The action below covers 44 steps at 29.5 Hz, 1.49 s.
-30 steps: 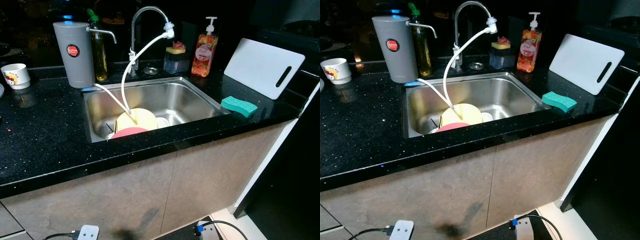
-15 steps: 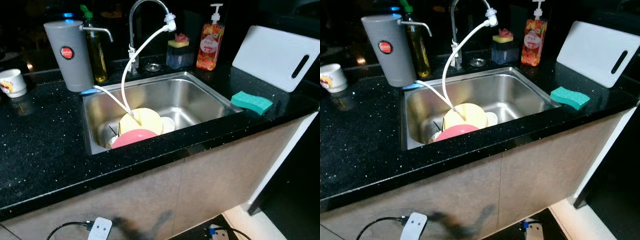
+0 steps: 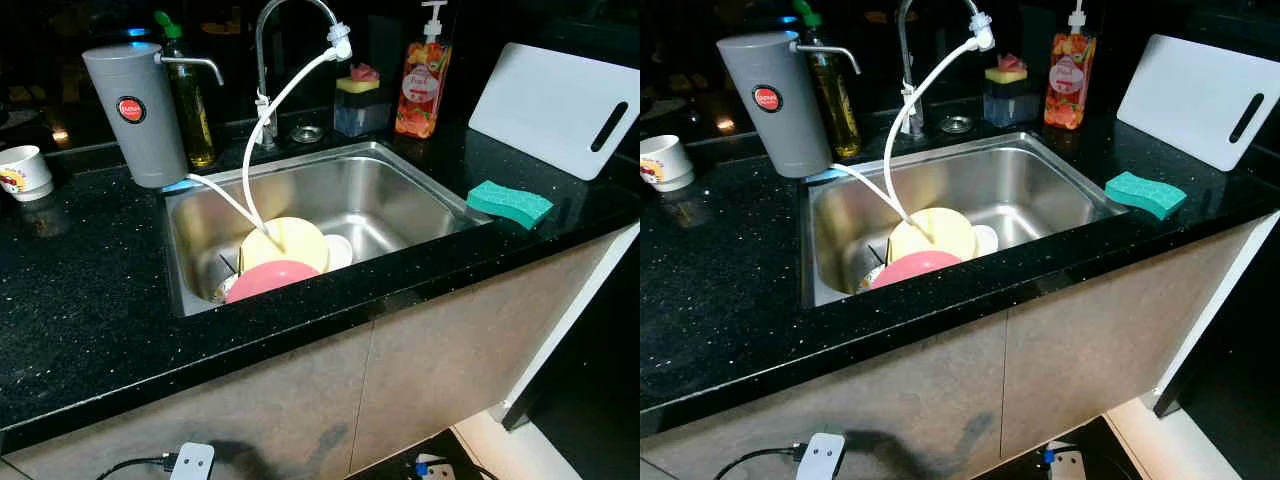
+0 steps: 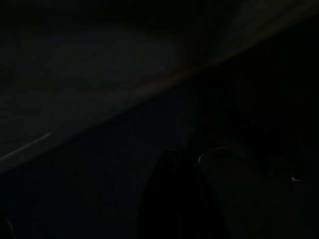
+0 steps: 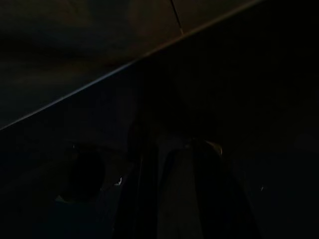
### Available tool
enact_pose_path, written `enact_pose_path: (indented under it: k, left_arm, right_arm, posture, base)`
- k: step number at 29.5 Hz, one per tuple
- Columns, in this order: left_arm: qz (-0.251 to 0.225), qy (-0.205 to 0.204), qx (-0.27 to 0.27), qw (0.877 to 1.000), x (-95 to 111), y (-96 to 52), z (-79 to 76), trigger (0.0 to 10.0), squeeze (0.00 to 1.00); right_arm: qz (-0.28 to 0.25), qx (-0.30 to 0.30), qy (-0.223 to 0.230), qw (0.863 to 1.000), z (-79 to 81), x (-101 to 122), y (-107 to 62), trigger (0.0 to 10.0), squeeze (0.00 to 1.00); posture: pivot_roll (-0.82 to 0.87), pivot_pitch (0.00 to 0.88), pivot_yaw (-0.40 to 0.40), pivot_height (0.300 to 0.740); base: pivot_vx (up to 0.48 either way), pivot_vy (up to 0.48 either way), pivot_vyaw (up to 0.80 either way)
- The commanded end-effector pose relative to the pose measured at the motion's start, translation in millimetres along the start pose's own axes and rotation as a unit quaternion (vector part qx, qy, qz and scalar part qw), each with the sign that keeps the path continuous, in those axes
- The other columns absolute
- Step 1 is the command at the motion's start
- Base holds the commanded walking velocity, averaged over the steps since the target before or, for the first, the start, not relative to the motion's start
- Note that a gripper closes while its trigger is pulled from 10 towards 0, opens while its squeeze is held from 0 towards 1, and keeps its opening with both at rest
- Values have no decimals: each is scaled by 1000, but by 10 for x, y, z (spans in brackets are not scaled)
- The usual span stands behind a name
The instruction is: Kitchen organization
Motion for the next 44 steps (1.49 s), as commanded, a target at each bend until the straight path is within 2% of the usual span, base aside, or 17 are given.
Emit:
enact_pose_path:
  k: [1, 4, 6, 9, 11, 15, 18, 24, 31, 44]
  left_arm:
    - [7, -7, -11, 1000, -33, 7, -53, 10000, 0]
    - [6, -14, -16, 1000, 4, 21, -59, 10000, 0]
    - [18, -25, -22, 999, 1, 31, -65, 10000, 0]
    - [25, -12, -17, 999, 4, 35, -48, 10000, 0]
    - [32, 15, -15, 999, 1, 38, -25, 10000, 0]
    - [20, 37, -7, 999, 30, 38, 4, 10000, 0]
    - [16, 41, -1, 999, 41, 40, 14, 10000, 0]
    - [9, 26, 12, 1000, 91, 58, -9, 10000, 0]
    - [18, 14, 14, 1000, 59, 64, -61, 10000, 0]
    - [31, 2, 14, 999, -63, 36, -50, 10000, 0]
  right_arm:
    - [0, 9, -6, 1000, 58, 36, 16, 10000, 0]
    - [1, 8, 0, 1000, 85, 90, 31, 10000, 0]
    - [11, 11, -11, 1000, 108, 83, 38, 10000, 0]
    - [19, 10, -13, 1000, 109, 63, 39, 10000, 0]
    - [19, 5, 0, 1000, 102, 53, 39, 10000, 0]
    - [18, 1, 17, 1000, 89, 47, 38, 10000, 0]
    - [19, -4, 26, 999, 63, 35, 32, 10000, 0]
    - [20, -11, 35, 999, 4, 8, 18, 10000, 0]
    - [26, -17, 47, 998, -44, -57, 1, 10000, 0]
    - [36, -25, 25, 999, -100, -133, -20, 10000, 0]
  posture:
    - [-15, 21, 35, 740]
    - [-18, 14, 29, 740]
    - [-19, 9, 27, 740]
    - [-19, 5, 27, 740]
    - [-19, 5, 27, 740]
    - [-23, 0, 40, 740]
    - [-25, 0, 46, 740]
    - [-26, 0, 63, 740]
    - [-20, 0, 55, 740]
    - [-14, 0, 22, 740]
  base:
    - [0, 0, 0]
    - [0, 0, 0]
    - [0, 0, 0]
    - [0, 0, 0]
    - [0, 0, 0]
    - [0, 0, 0]
    - [0, 0, 0]
    - [0, 0, 0]
    - [0, 0, 0]
    - [0, 0, 0]
Point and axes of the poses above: a point about 5 cm out from each wrist's last joint towards the gripper, its own y axis pointing out of the wrist towards the gripper, its own x axis along the axis of the wrist's last joint, z = x × y, the point moved 2 cm from there along y, pointing out of the wrist towards the gripper, and after that the axes turned 13 degrees about y, right-handed, at the moved point
